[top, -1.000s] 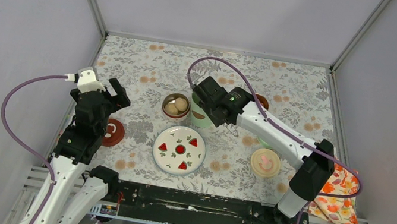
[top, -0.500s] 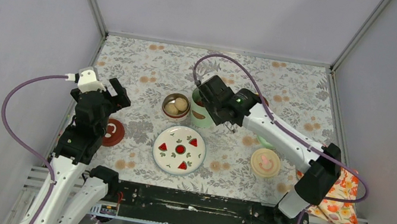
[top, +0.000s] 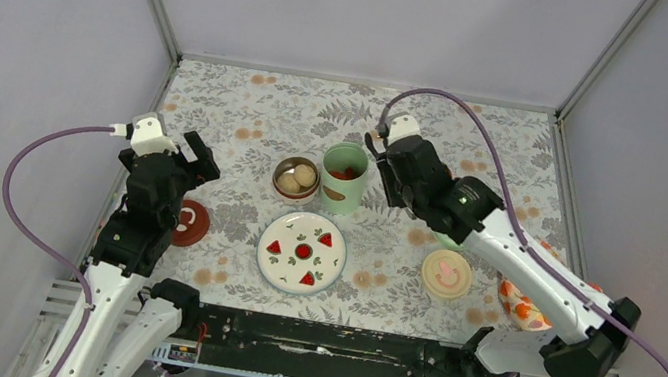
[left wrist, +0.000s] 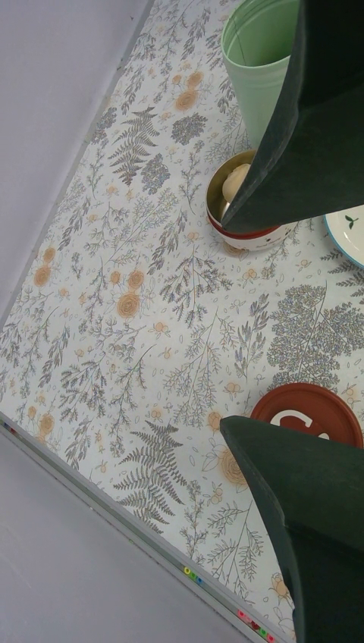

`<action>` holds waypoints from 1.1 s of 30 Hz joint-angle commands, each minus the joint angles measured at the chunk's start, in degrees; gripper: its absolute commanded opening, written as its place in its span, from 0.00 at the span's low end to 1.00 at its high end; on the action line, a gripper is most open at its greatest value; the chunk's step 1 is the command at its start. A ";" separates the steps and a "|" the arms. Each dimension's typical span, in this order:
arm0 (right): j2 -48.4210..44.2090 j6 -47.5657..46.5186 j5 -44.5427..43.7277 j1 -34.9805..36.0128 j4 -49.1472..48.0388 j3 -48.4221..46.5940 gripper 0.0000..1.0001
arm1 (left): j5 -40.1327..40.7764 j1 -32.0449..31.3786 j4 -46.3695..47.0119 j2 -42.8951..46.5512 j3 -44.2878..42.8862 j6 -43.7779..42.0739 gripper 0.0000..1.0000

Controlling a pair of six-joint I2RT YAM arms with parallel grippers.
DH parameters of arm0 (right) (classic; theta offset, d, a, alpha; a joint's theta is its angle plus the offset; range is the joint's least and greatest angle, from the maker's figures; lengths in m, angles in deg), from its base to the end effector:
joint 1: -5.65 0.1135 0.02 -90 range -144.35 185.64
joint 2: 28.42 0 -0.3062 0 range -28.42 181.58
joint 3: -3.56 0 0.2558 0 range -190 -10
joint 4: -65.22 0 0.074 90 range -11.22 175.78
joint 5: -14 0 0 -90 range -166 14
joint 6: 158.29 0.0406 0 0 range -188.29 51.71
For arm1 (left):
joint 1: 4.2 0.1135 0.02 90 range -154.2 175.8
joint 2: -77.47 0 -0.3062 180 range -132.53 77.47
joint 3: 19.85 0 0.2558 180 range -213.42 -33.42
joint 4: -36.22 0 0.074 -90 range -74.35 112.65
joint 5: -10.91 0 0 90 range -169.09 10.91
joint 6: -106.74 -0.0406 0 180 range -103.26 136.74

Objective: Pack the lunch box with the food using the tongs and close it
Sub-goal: Place the clamp at the center of the board.

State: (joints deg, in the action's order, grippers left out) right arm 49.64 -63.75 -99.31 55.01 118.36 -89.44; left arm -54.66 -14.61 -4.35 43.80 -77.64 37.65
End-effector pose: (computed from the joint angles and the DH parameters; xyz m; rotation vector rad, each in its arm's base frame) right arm 0.2019 0.2105 0.4102 -0.6249 2.0842 0.0784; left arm 0.1064 -0.0025 0.3564 -0.4568 1.7737 0.0121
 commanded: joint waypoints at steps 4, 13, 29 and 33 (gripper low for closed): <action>-8.40 8.19 -6.51 -2.36 -9.08 10.31 0.40 | -0.37 0.58 2.02 0.03 0.02 -0.25 0.99; -12.49 20.37 -5.74 -2.64 -24.18 30.49 0.40 | -0.84 0.60 2.04 -0.10 0.02 -0.25 0.98; 2.93 28.76 1.24 -2.59 -46.38 45.97 0.48 | -2.41 0.57 2.22 -0.60 0.01 -0.25 0.98; 4.81 29.96 1.42 -2.63 -44.19 44.70 0.55 | -2.55 0.57 2.22 -0.68 -0.05 -0.25 0.98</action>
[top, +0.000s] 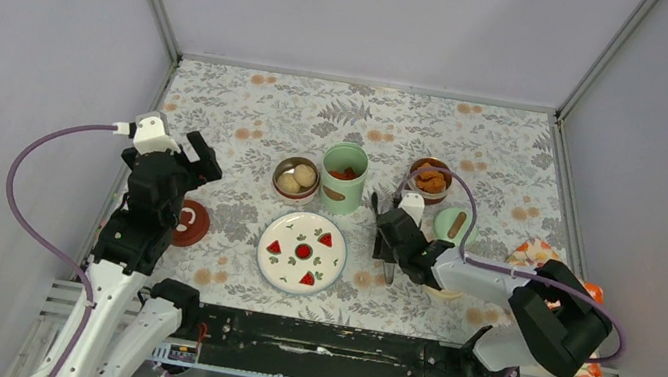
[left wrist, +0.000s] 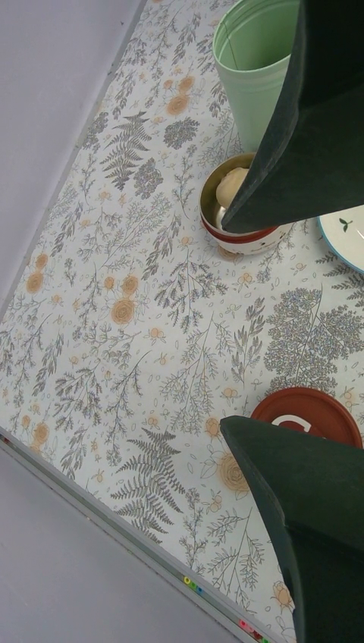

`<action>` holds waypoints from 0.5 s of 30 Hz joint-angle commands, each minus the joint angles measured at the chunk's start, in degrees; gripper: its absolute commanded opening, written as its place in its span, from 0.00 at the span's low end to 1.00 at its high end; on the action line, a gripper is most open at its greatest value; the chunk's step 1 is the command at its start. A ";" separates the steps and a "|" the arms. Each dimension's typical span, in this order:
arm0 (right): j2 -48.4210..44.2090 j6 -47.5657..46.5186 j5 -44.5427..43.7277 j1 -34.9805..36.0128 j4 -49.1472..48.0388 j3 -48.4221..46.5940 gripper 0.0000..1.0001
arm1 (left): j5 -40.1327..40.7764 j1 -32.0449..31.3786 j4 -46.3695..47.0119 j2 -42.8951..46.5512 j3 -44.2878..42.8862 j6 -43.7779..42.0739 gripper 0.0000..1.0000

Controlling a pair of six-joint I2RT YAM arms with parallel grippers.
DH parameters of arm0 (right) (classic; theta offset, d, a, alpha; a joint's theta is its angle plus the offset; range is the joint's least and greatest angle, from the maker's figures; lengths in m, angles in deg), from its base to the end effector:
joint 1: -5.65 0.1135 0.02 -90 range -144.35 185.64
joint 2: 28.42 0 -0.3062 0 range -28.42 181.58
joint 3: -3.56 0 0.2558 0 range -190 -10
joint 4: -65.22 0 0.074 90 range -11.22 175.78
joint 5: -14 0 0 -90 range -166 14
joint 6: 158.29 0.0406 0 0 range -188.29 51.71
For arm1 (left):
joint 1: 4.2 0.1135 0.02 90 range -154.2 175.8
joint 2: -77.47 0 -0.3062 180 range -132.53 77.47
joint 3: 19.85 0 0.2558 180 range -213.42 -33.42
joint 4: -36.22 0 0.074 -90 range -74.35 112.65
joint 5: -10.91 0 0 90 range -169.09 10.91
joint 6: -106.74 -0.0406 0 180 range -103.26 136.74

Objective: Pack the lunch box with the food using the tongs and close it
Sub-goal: Place the clamp at the center of the board.

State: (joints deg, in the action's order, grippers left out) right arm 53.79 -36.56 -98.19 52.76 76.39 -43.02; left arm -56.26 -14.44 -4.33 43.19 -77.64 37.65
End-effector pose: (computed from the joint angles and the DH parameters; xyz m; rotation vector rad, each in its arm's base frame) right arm 0.1901 0.1821 0.1865 -0.1317 2.3193 0.2314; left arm 0.1092 -0.0037 0.3554 -0.4407 1.7908 -0.0074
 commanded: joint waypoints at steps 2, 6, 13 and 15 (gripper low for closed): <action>0.10 2.99 0.28 -0.36 -0.46 -2.39 0.56 | -1.10 0.41 2.20 -0.07 0.00 -0.21 0.99; -3.75 2.00 -0.75 -0.35 6.30 -4.78 0.64 | -1.38 0.40 2.28 0.13 -0.02 -0.16 0.98; -9.79 -1.42 -4.84 -2.52 17.45 -11.96 0.67 | -2.59 0.27 2.48 -0.25 0.06 -0.08 0.98; -10.98 -1.93 -5.82 -4.06 20.15 -13.56 0.67 | -2.73 0.06 2.46 -0.32 0.03 -0.14 0.99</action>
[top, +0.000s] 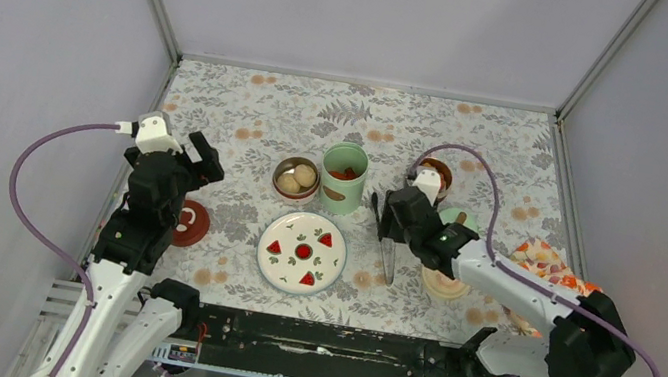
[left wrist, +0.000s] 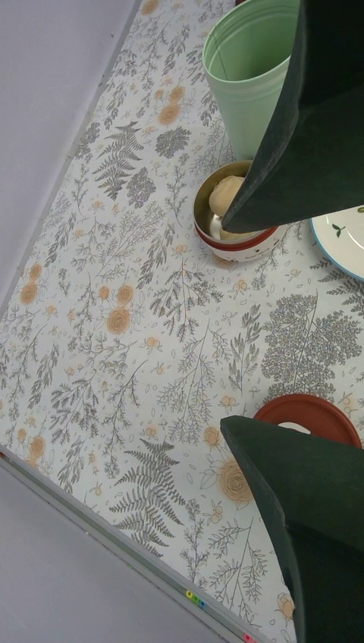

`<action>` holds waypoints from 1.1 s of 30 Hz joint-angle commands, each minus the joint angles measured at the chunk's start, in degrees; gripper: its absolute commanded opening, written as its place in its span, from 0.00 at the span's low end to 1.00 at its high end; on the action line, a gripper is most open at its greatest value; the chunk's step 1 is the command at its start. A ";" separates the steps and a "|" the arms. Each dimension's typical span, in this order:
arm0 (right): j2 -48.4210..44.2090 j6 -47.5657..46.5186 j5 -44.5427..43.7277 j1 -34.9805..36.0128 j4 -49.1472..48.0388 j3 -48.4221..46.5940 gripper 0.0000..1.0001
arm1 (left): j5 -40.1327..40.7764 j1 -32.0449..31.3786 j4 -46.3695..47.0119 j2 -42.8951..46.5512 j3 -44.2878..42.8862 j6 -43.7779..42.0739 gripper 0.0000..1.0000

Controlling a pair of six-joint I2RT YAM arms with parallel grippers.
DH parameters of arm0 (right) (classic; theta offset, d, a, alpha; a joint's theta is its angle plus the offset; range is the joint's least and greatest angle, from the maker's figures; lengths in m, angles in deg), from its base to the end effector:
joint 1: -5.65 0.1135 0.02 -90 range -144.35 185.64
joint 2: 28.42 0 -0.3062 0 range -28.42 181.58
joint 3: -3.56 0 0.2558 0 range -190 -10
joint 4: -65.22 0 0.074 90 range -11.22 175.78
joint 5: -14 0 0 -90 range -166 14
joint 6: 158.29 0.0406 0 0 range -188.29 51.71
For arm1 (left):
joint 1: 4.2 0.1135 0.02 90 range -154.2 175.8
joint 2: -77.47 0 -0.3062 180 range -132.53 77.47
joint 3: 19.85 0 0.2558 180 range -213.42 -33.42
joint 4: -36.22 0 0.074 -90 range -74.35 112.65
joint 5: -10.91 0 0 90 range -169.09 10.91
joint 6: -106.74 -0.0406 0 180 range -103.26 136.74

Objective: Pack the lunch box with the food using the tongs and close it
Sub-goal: Place the clamp at the center of the board, then pick up the box lid from the center of the board.

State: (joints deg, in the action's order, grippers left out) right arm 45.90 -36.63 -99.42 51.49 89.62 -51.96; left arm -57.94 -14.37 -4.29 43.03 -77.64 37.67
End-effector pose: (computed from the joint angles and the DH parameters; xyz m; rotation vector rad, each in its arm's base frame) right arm 0.1931 0.1756 0.2497 -0.0775 2.2603 0.2460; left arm 0.1101 -0.0049 0.3550 -0.4231 1.8006 -0.0329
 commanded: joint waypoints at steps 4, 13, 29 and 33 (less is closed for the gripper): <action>-4.96 -2.26 -6.45 -7.38 11.32 -6.85 0.67 | -0.81 -0.79 2.33 0.68 0.02 -0.44 0.98; -3.74 -1.98 -6.01 -21.91 14.37 -7.40 0.65 | 0.99 -4.05 2.09 2.86 -0.06 -0.93 0.98; 10.51 -0.21 4.33 -31.90 7.16 -8.08 0.52 | -2.98 -8.24 4.61 1.32 -4.13 1.98 0.98; 12.86 -0.12 4.50 -32.12 6.88 -8.65 0.51 | -1.84 -8.45 4.73 1.56 -2.57 1.22 0.98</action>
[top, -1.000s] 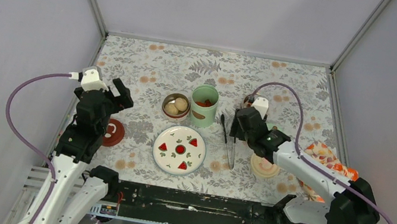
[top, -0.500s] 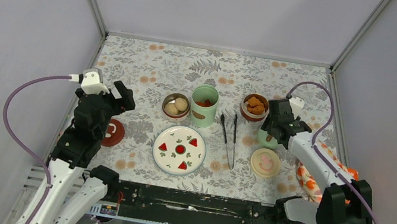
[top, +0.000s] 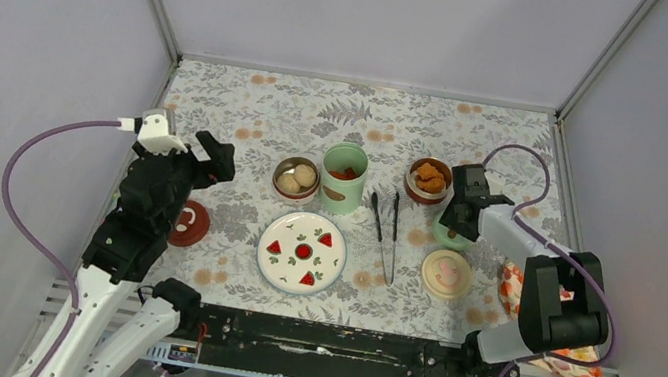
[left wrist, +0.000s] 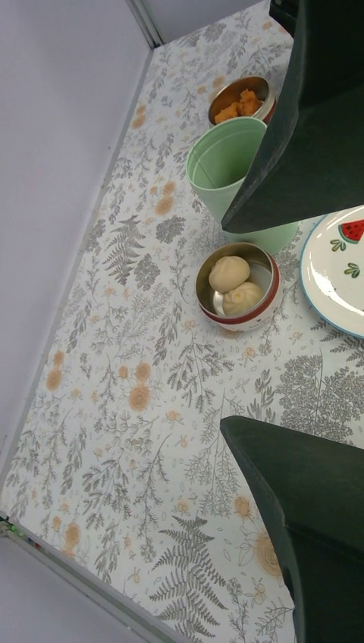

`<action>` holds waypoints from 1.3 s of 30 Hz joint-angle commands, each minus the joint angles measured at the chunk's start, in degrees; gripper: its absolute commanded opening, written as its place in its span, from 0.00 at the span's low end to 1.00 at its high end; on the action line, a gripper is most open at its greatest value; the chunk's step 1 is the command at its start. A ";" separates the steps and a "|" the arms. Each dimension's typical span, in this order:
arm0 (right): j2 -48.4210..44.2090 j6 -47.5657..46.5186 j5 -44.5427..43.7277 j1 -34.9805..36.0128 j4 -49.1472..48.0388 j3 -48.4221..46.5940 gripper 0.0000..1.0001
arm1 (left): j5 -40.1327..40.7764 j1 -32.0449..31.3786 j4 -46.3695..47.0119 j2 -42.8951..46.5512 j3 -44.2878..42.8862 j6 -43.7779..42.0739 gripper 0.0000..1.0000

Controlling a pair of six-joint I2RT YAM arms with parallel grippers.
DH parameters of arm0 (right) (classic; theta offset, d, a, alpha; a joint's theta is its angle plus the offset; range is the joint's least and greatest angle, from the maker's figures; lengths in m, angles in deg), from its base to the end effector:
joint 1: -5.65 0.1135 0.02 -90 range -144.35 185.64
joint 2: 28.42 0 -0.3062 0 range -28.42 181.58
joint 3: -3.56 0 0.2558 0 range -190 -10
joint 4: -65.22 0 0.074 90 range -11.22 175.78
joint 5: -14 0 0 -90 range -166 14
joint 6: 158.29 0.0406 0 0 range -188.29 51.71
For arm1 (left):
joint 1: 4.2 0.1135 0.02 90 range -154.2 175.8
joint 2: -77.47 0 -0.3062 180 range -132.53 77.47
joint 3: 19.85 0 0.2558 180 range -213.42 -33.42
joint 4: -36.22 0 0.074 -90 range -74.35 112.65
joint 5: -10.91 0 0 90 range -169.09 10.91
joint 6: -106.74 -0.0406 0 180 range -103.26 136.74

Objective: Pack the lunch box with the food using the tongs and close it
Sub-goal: Pick up the box lid from the center of the board.

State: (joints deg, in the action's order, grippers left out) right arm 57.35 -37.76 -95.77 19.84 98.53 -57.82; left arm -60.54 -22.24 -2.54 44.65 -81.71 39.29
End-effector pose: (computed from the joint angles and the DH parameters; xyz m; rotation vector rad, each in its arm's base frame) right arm 0.2849 0.0579 0.2184 0.4786 2.4487 -0.1271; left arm 0.0964 -0.0178 0.3846 -0.3046 1.7106 -0.2398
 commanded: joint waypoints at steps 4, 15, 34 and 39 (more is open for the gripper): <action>3.00 1.28 0.95 -0.66 -2.49 -2.61 0.47 | 1.94 -1.02 2.69 0.10 1.62 -1.01 0.98; 0.71 -0.73 0.08 -0.84 0.87 -4.40 0.12 | -0.60 -1.38 3.52 -1.58 0.79 -0.09 0.99; -7.03 -12.13 9.15 5.94 15.28 -28.70 0.06 | -15.54 -1.38 4.65 -21.01 -10.96 1.97 0.99; -3.01 -14.93 11.90 11.34 18.39 -37.17 0.06 | -19.68 -1.31 3.21 -27.47 -15.83 2.02 0.99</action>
State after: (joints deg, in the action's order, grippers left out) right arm 52.06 -49.08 -87.13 27.97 113.94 -89.07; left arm -74.95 -23.35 -1.34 20.54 -93.60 40.88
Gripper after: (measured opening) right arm 0.141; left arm 0.985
